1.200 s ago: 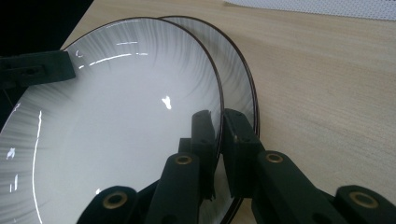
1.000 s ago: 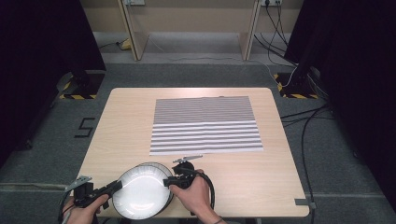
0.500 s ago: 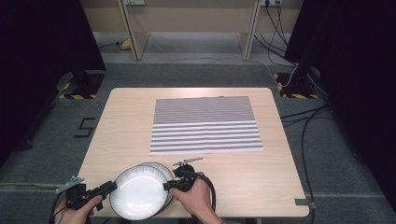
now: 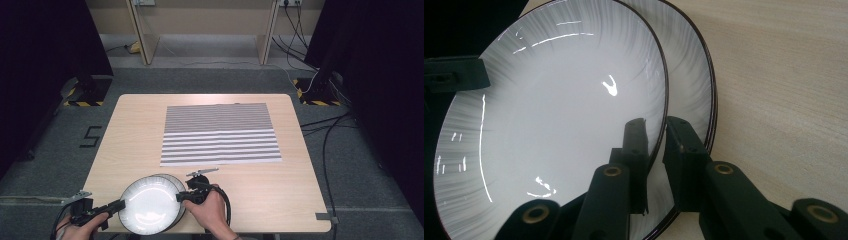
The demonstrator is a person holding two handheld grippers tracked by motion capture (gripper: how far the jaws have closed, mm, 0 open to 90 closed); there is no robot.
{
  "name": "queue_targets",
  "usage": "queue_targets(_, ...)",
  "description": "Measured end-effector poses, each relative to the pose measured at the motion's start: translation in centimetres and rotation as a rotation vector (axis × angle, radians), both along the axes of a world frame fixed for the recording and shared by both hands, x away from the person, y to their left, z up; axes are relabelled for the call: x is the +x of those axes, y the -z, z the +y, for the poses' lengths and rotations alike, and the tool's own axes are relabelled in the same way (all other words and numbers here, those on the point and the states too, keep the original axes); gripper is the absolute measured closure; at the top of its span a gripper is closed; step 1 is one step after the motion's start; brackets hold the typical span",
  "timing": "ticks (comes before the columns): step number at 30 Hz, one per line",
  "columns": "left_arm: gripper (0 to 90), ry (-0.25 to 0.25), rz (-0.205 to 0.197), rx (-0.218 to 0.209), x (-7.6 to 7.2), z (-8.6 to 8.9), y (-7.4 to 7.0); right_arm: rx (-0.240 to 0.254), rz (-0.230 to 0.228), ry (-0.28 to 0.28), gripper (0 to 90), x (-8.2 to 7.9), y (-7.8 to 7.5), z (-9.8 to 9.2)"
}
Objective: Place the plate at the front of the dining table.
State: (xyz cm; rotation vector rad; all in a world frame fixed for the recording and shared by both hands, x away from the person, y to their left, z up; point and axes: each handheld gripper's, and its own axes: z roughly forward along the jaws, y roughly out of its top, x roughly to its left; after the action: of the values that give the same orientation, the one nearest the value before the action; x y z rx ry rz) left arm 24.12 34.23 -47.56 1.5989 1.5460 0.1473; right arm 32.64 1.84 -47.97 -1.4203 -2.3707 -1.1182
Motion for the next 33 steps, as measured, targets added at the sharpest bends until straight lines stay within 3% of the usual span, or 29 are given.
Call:
queue_targets(3, 76.2, 0.003, 0.004, 0.010, 0.1, -0.1, 0.0, 0.012, 0.015, -0.001, 80.7, 0.1, 0.1, -0.2)
queue_targets(4, 76.2, 0.004, 0.006, 0.003, 0.1, 0.0, 0.0, 0.014, -0.012, -0.009, 80.8, 0.1, 0.1, -0.2)
queue_targets(7, 76.3, 0.004, 0.022, -0.043, 0.2, 0.3, 0.2, 0.020, -0.032, -0.005, 81.6, 0.1, 0.3, -0.1)
queue_targets(10, 77.0, -0.001, 0.022, -0.027, 0.3, 0.0, 0.2, -0.005, -0.059, 0.027, 83.6, 0.4, 0.1, 0.2)
queue_targets(16, 80.1, -0.027, -0.026, 0.033, 1.0, -1.0, 0.4, 0.011, -0.055, 0.069, 85.8, 0.8, -0.2, -0.1)
queue_targets(23, 82.7, -0.053, -0.026, 0.022, 1.3, -1.3, 0.9, 0.007, -0.086, 0.074, 86.4, 1.0, -0.7, -0.4)
queue_targets(26, 83.7, -0.074, -0.043, 0.020, 1.3, -1.5, 0.9, 0.022, -0.120, 0.087, 86.7, 0.9, -0.9, -0.4)
queue_targets(33, 85.0, -0.093, -0.100, 0.028, 1.7, -1.9, 0.3, 0.048, -0.140, 0.109, 87.2, 0.8, -1.0, -0.8)
